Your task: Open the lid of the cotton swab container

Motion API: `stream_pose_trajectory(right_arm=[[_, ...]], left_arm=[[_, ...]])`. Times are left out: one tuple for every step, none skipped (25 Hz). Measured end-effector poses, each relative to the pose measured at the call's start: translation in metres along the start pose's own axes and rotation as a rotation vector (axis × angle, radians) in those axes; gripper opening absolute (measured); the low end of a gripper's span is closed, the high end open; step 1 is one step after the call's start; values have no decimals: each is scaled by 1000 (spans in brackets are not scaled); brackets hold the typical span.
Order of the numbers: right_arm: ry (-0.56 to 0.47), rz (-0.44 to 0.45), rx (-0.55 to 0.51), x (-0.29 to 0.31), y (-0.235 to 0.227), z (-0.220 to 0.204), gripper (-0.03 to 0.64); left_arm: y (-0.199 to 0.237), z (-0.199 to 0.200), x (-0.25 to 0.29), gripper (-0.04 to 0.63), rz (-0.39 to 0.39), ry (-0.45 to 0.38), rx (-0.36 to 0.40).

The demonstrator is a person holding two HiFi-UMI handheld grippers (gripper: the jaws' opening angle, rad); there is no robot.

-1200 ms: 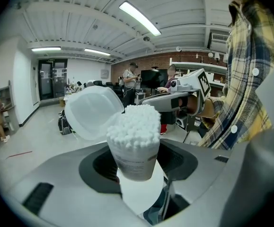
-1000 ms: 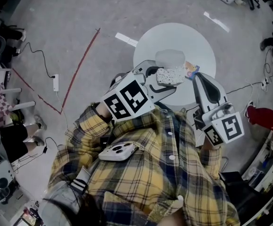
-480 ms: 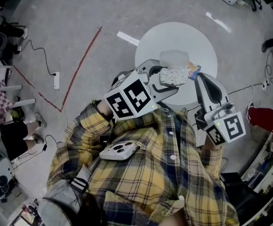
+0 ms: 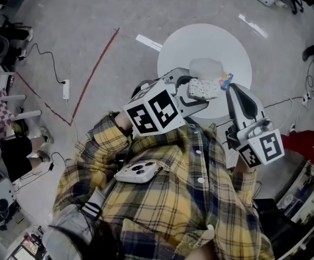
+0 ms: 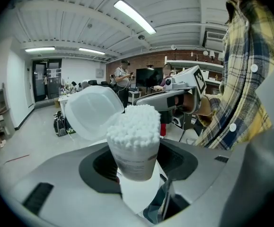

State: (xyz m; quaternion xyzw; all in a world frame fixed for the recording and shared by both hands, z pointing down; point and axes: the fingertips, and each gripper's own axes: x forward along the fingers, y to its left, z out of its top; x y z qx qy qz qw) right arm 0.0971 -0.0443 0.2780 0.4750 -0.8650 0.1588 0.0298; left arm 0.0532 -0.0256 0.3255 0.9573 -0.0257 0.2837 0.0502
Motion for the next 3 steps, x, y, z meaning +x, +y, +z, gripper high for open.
stream_pose_trajectory(right_arm=[[0, 2, -1, 1, 1, 0, 17], [-1, 3, -3, 2, 2, -1, 17], [-1, 5, -4, 3, 4, -1, 17]], left_arm=[[0, -1, -1, 245, -1, 1, 1], [0, -2, -1, 245, -2, 2, 2], [0, -3, -2, 245, -2, 3, 3]])
